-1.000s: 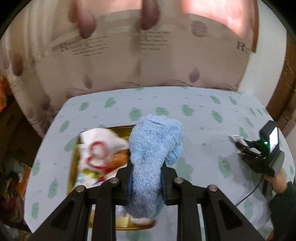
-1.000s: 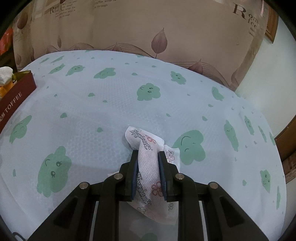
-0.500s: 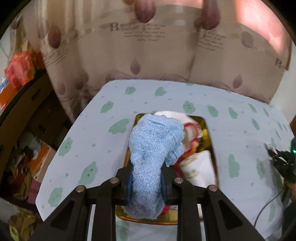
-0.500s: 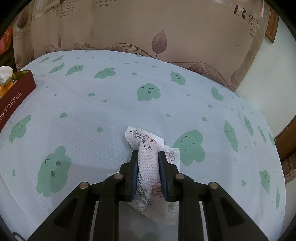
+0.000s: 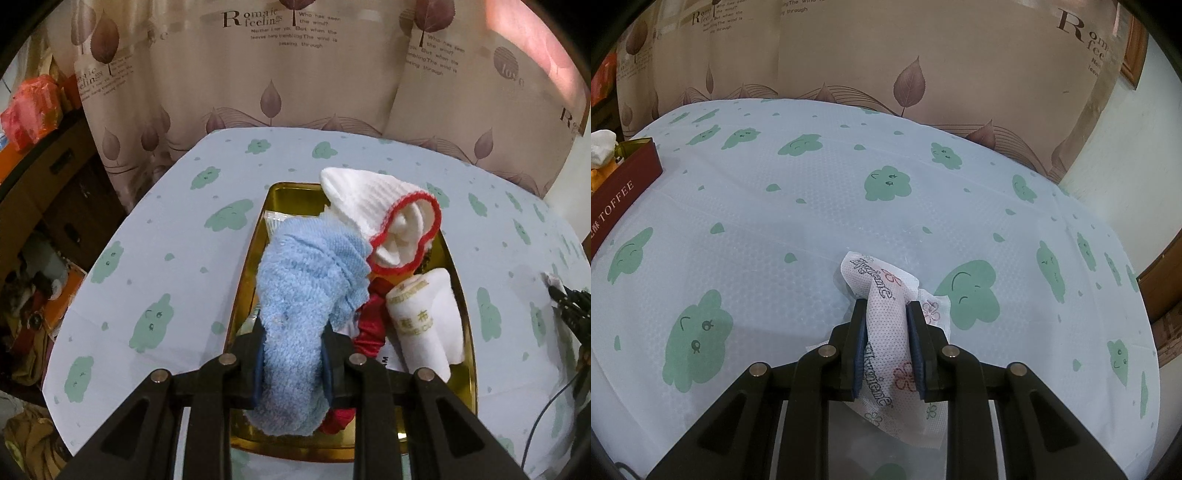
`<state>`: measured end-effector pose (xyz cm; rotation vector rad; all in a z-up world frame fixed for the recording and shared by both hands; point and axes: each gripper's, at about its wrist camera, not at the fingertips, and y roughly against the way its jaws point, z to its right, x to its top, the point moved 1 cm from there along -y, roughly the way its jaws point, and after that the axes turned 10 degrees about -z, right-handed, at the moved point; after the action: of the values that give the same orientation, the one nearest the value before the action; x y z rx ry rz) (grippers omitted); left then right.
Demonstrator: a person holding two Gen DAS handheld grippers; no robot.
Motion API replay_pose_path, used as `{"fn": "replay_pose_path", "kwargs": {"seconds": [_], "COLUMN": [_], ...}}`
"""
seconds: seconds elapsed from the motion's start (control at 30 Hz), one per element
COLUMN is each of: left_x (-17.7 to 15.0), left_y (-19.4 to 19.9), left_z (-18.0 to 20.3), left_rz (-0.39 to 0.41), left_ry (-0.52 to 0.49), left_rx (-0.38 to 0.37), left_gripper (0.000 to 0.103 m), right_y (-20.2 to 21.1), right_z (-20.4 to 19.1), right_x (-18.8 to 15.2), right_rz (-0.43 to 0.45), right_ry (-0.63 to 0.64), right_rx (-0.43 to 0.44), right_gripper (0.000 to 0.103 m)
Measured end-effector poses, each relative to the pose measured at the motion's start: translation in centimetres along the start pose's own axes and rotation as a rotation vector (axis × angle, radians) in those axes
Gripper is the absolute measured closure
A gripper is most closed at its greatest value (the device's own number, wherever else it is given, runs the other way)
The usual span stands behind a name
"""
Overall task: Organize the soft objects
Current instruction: 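Carry the blue fuzzy sock into the tin box and open the left gripper, then carry the wipe packet into the tin box and open the right gripper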
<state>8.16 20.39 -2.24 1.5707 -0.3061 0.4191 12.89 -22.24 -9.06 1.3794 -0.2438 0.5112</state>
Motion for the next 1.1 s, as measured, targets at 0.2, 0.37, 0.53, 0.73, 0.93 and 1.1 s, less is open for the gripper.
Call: {"fn": "replay_pose_path", "kwargs": {"seconds": [0.2,0.37,0.53,0.73,0.93,1.1], "left_x": [-0.4,-0.9,-1.4,-2.5,-3.4,-3.8], "left_y": [-0.9,-0.6,0.2,0.9,1.5,2.5], "left_z": [-0.2,-0.3,-0.7,-1.1,-1.4,-1.8], "left_rz": [-0.017,-0.015,0.01,0.06,0.109,0.158], "left_ry": [-0.007,-0.024,-0.016,-0.013,-0.021,-0.019], "left_rx": [-0.008,-0.011,0.002,0.03,0.055,0.087], "left_gripper": [0.066,0.055,0.052,0.049,0.048,0.048], "right_y": [0.0,0.0,0.0,0.0,0.0,0.2], "right_z": [0.0,0.0,0.0,0.0,0.0,0.7], "right_x": [0.0,0.1,0.1,0.1,0.3,0.2], "right_rz": [0.0,0.0,0.0,-0.001,-0.009,-0.022], "right_ry": [0.007,0.007,0.006,0.001,-0.005,-0.065], "right_rx": [-0.013,-0.024,-0.021,-0.013,-0.019,0.019], "right_gripper": [0.082,0.081,0.081,0.082,0.086,0.086]}}
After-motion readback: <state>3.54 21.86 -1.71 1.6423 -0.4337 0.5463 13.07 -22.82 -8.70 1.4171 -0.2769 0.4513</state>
